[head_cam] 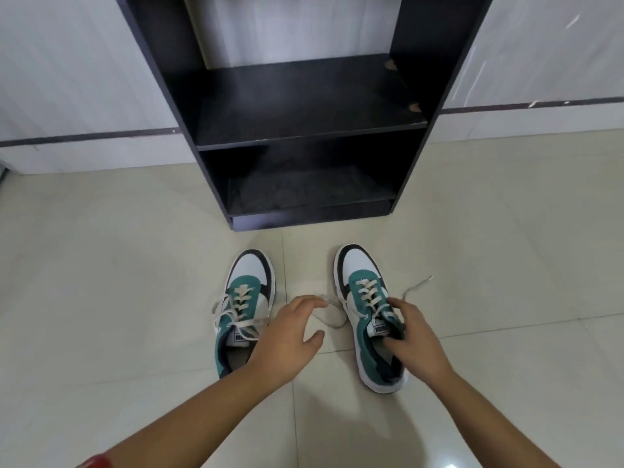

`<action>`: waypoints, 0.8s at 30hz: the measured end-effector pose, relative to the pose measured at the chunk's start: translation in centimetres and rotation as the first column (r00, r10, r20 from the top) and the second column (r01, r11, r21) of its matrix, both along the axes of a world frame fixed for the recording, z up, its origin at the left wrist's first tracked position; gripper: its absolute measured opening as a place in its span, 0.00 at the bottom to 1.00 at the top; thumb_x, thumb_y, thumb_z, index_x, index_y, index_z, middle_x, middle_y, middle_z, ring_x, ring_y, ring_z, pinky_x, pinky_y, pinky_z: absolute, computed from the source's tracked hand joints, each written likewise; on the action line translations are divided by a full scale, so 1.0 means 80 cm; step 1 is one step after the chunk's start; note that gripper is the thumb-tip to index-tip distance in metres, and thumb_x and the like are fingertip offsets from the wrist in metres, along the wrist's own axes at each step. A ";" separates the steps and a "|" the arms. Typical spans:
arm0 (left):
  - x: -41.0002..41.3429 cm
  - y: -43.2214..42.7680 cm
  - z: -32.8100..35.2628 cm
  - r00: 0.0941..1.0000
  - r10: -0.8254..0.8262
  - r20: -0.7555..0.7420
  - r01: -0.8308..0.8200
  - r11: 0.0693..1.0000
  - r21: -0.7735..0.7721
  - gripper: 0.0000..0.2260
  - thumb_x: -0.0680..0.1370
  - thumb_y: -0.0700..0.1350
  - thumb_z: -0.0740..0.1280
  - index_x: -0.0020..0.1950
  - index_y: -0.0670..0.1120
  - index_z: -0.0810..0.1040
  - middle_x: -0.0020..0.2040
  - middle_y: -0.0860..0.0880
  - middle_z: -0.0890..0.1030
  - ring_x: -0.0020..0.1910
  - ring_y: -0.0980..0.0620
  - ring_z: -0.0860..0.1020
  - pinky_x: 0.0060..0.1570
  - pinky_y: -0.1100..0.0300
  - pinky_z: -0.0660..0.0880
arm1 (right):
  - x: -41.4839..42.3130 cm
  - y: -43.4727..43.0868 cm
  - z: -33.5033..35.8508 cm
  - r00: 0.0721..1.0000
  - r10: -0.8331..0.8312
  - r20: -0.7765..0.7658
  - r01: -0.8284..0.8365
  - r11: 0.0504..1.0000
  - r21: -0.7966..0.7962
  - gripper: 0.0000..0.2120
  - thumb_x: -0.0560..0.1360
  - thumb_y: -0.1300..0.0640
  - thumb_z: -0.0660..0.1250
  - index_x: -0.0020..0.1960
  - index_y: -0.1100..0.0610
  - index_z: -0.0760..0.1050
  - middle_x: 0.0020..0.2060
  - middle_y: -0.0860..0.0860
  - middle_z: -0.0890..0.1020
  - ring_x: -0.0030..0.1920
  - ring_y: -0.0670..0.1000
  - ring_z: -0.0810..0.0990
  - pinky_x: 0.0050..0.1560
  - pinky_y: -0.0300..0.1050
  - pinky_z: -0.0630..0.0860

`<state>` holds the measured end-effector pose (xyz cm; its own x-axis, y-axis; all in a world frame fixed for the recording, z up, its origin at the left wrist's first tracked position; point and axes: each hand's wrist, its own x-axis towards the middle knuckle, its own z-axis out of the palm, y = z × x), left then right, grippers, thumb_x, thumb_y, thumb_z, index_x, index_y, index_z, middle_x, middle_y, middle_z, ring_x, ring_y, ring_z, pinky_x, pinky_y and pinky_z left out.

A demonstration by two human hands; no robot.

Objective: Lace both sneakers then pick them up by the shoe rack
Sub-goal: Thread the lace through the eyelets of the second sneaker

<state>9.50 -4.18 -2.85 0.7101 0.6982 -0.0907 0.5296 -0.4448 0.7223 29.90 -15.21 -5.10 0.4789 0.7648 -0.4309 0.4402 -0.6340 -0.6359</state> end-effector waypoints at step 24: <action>0.011 0.037 0.005 0.972 -0.125 -0.202 0.141 0.987 0.071 0.09 0.78 0.53 0.60 0.47 0.51 0.78 0.26 0.52 0.76 0.30 0.54 0.73 0.41 0.62 0.64 | 0.029 0.009 0.037 0.997 0.057 -0.058 -0.060 0.997 -0.054 0.10 0.70 0.44 0.68 0.38 0.49 0.77 0.31 0.48 0.81 0.37 0.49 0.82 0.40 0.48 0.75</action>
